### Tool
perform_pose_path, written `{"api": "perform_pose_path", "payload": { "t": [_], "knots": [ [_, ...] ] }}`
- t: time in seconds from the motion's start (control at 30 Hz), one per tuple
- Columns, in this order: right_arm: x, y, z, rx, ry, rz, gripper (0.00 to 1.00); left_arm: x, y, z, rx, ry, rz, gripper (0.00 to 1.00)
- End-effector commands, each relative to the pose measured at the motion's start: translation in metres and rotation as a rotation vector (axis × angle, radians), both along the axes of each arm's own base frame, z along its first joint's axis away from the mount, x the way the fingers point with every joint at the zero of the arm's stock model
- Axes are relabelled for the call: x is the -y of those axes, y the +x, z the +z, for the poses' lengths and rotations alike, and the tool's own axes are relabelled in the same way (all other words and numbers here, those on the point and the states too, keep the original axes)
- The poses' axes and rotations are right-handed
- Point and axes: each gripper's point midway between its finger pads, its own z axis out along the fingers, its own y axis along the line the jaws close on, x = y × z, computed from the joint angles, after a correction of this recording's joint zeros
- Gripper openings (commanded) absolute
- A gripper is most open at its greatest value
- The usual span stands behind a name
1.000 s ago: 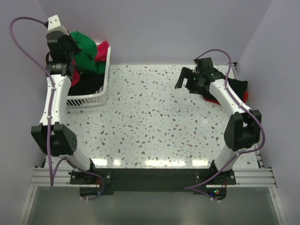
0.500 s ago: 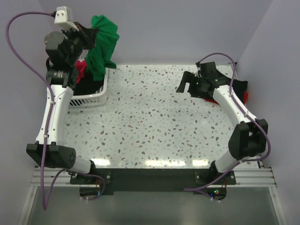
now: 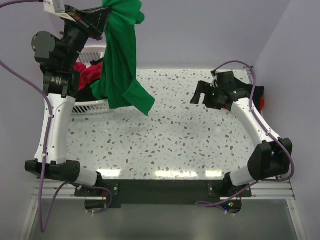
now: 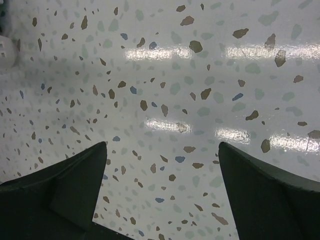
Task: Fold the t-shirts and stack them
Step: Move the tshirt to the center of the board, then flatten the tshirt out
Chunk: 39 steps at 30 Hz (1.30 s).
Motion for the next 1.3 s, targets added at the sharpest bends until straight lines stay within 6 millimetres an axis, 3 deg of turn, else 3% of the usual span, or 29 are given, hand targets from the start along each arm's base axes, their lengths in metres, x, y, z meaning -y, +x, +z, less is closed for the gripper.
{"api": "perform_pose_path", "payload": {
  "t": [0.0, 0.07, 0.17, 0.27, 0.3, 0.33, 0.37, 0.4, 0.47, 0.5, 0.6, 0.7, 0.77, 0.8, 0.83, 0.87, 0.93, 1.07, 1.2, 1.27],
  "knots": [
    [-0.002, -0.011, 0.014, 0.044, 0.008, 0.032, 0.96, 0.025, -0.024, 0.019, 0.062, -0.033, -0.149, 0.00],
    [0.000, -0.016, 0.012, 0.034, 0.005, 0.029, 0.96, 0.038, -0.017, -0.002, -0.012, -0.034, -0.226, 0.00],
    [0.006, -0.024, 0.010, 0.027, -0.017, 0.013, 0.96, 0.071, 0.007, -0.059, -0.170, 0.009, -0.321, 0.00],
    [0.016, -0.037, 0.002, 0.000, -0.054, -0.017, 0.96, 0.125, 0.037, -0.154, -0.367, 0.122, -0.406, 0.00],
    [0.024, -0.040, 0.004, 0.013, -0.077, -0.046, 0.96, 0.156, 0.048, -0.206, -0.467, 0.162, -0.456, 0.00],
    [0.028, -0.047, -0.004, -0.005, -0.093, -0.063, 0.96, 0.170, 0.051, -0.236, -0.526, 0.192, -0.477, 0.07],
    [0.032, -0.052, -0.007, -0.011, -0.106, -0.075, 0.96, 0.183, 0.053, -0.260, -0.552, 0.233, -0.494, 0.34],
    [0.037, -0.056, -0.003, 0.009, -0.119, -0.091, 0.96, 0.206, 0.054, -0.308, -0.650, 0.279, -0.527, 0.48],
    [0.042, -0.067, -0.014, -0.008, -0.138, -0.091, 0.96, 0.218, 0.051, -0.347, -0.739, 0.335, -0.523, 0.71],
    [0.044, -0.070, -0.014, -0.004, -0.142, -0.094, 0.96, 0.227, 0.044, -0.359, -0.764, 0.359, -0.536, 0.77],
    [0.045, -0.079, -0.025, -0.025, -0.149, -0.089, 0.96, 0.213, 0.032, -0.364, -0.790, 0.394, -0.440, 0.88],
    [0.041, -0.080, -0.032, -0.039, -0.125, -0.082, 0.96, 0.176, 0.022, -0.379, -0.868, 0.405, -0.262, 0.91],
    [0.036, -0.075, -0.037, -0.047, -0.108, -0.075, 0.96, 0.144, 0.009, -0.418, -0.989, 0.448, -0.126, 0.90],
    [0.036, -0.073, -0.039, -0.050, -0.109, -0.075, 0.96, 0.132, 0.001, -0.418, -1.002, 0.448, -0.088, 0.89],
    [0.036, -0.071, -0.040, -0.055, -0.110, -0.077, 0.96, 0.121, -0.008, -0.432, -1.049, 0.463, -0.052, 0.88],
    [0.033, -0.068, -0.047, -0.076, -0.108, -0.072, 0.96, 0.107, -0.021, -0.458, -1.115, 0.478, -0.006, 0.88],
    [0.033, -0.061, -0.050, -0.081, -0.119, -0.065, 0.96, 0.093, -0.039, -0.470, -1.156, 0.479, 0.020, 0.87],
    [0.031, -0.043, -0.059, -0.090, -0.141, -0.049, 0.96, 0.056, -0.072, -0.516, -1.288, 0.540, 0.143, 0.75],
    [0.028, -0.022, -0.080, -0.127, -0.154, -0.040, 0.95, 0.048, -0.080, -0.540, -1.352, 0.569, 0.164, 0.65],
    [0.025, -0.010, -0.083, -0.122, -0.153, -0.044, 0.95, 0.042, -0.081, -0.553, -1.402, 0.592, 0.179, 0.51]
  ]
}}
